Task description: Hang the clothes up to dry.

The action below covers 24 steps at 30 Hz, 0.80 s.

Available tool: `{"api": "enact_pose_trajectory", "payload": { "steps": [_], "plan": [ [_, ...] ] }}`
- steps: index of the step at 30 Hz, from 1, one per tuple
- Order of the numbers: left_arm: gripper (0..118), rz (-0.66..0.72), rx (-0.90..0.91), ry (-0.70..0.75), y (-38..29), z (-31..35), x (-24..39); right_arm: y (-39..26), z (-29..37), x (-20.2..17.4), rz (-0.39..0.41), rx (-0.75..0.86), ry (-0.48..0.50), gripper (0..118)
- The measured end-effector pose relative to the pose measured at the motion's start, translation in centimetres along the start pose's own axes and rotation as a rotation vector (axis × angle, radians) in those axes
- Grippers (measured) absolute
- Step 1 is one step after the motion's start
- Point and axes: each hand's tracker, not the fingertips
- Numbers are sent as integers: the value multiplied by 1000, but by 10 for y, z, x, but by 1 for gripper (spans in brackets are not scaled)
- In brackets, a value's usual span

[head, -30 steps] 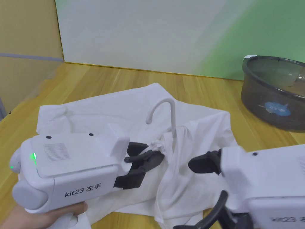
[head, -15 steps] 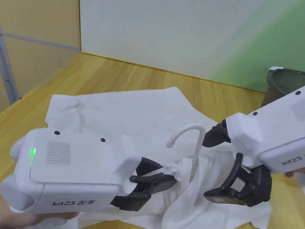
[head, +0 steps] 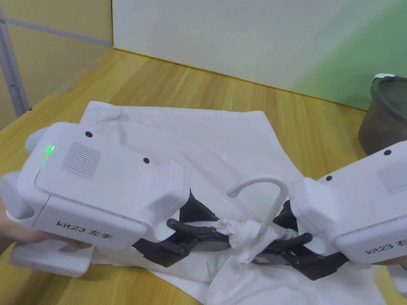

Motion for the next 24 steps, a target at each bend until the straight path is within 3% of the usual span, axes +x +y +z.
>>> {"api": "enact_pose_trajectory", "payload": {
  "steps": [2,4,5,6,8,9,10,11,13,14,15,16,17,19,20,21,22,24],
  "plan": [
    [53,-4,-25,9,2,-1,-2,-3,-4,-2,-47,7,8,6],
    [77,29,-30,67,3,-1,-8,-6,-4,-7,-85,31,-18,6],
    [110,36,-10,107,2,1,-9,-9,-4,-6,-93,45,16,6],
    [116,62,75,85,5,11,-8,-15,-1,-6,-124,95,7,6],
    [113,79,171,146,17,28,-1,-22,2,-5,-179,121,-23,6],
    [114,102,237,189,23,38,3,-24,7,-8,-189,155,-128,6],
    [115,123,299,230,27,48,8,-28,10,-6,-257,165,-115,6],
    [116,153,349,275,31,55,13,-33,15,-11,-252,212,-191,6],
    [116,241,380,422,42,59,16,-43,25,-14,-313,249,-181,6],
    [116,257,384,476,45,60,20,-46,33,-18,-344,305,-321,6],
    [116,256,378,568,47,59,25,-53,33,-20,-476,207,-288,6],
    [116,235,358,663,50,53,29,-54,44,-24,-415,331,-409,5],
    [116,215,329,711,51,49,32,-57,49,-22,-442,330,-375,5],
    [114,221,246,811,50,33,36,-60,57,-29,-505,396,-517,5],
    [109,241,220,869,46,25,35,-58,57,-32,-513,370,-532,5],
    [96,258,212,914,44,17,38,-51,57,-40,-466,351,-654,5],
    [66,249,233,922,42,11,40,-45,55,-47,-431,318,-711,5],
    [12,329,277,944,41,1,42,-38,52,-57,-465,405,-827,5]
  ]
}}
